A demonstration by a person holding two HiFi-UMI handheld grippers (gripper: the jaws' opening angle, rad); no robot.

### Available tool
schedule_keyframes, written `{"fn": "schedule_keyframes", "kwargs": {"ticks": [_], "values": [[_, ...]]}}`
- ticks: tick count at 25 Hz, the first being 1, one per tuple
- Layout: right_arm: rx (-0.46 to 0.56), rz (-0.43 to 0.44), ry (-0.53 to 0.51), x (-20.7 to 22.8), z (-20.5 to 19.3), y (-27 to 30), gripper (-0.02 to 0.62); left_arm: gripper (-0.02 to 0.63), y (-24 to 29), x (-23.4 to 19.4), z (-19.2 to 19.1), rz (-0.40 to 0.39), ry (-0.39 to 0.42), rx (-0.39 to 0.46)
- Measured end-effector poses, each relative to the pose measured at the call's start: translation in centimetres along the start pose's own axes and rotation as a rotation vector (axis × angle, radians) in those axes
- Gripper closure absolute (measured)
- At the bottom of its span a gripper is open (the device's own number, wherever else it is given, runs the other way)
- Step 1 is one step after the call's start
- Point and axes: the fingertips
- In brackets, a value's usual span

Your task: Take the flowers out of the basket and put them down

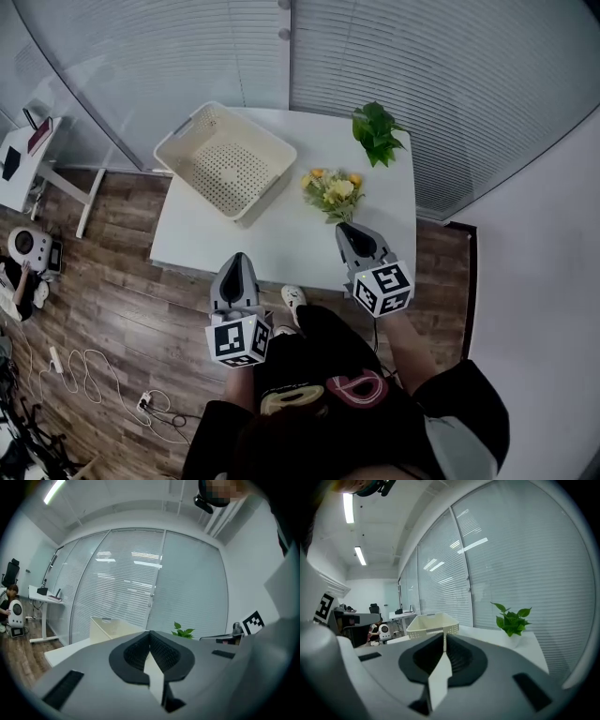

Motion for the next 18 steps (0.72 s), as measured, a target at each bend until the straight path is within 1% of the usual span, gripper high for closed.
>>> {"fn": "schedule_keyframes", "kwargs": {"ticks": [2,8,13,18], "values": [[0.016,-0.028,-0.015,0.2,0.3,0.0,0.584,0.589,0.0,-0.1,0.1,0.002,0.001,0.005],[0.033,-0.081,-0.017,0.7,0.9,-0.1,0.586,0.589,-0.1,-0.2,0.8,0.008,0.0,0.019],[0.055,-0.089,-0.016,1.0,1.2,-0.5,0.587,0.589,-0.3,-0.2,0.9,0.009,-0.003,0.027],[0.051,-0.09,-0.021,1.3,0.8,-0.7,0.586,0.589,-0.2,0.2,0.5,0.008,0.001,0.024]]}}
Point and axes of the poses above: the fingertips, and each gripper's own axes: y forward along the fingers, x to its right, z out of its top, and after that the axes turned 9 degrees about -y, right-handed
